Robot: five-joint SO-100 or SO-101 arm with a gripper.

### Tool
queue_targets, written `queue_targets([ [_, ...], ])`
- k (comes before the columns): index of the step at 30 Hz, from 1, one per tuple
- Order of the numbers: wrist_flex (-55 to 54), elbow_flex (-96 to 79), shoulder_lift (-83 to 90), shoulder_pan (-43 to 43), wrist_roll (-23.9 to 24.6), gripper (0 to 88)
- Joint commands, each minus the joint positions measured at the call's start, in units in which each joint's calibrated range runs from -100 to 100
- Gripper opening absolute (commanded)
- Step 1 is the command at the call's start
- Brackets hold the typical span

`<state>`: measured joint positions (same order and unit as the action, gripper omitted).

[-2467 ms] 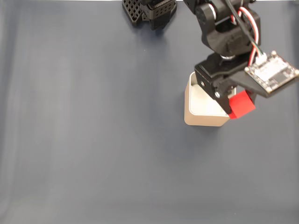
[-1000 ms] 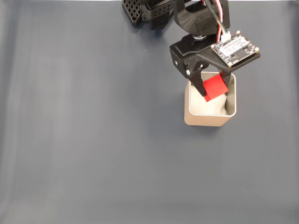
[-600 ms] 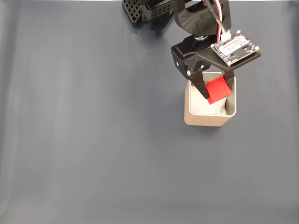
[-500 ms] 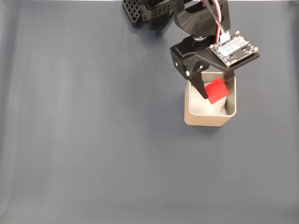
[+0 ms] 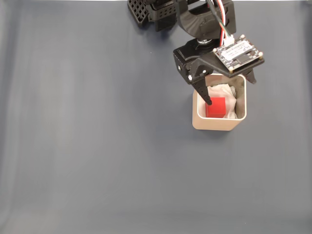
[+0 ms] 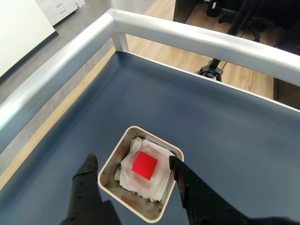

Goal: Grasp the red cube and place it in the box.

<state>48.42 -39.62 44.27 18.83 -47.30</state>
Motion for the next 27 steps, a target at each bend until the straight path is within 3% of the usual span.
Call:
queue_targets([
  [1, -0.61, 0.24, 0.77, -0.4, -0.39, 39.9],
  [27, -1.02, -0.49, 1.81, -0.4, 0.0, 39.5],
])
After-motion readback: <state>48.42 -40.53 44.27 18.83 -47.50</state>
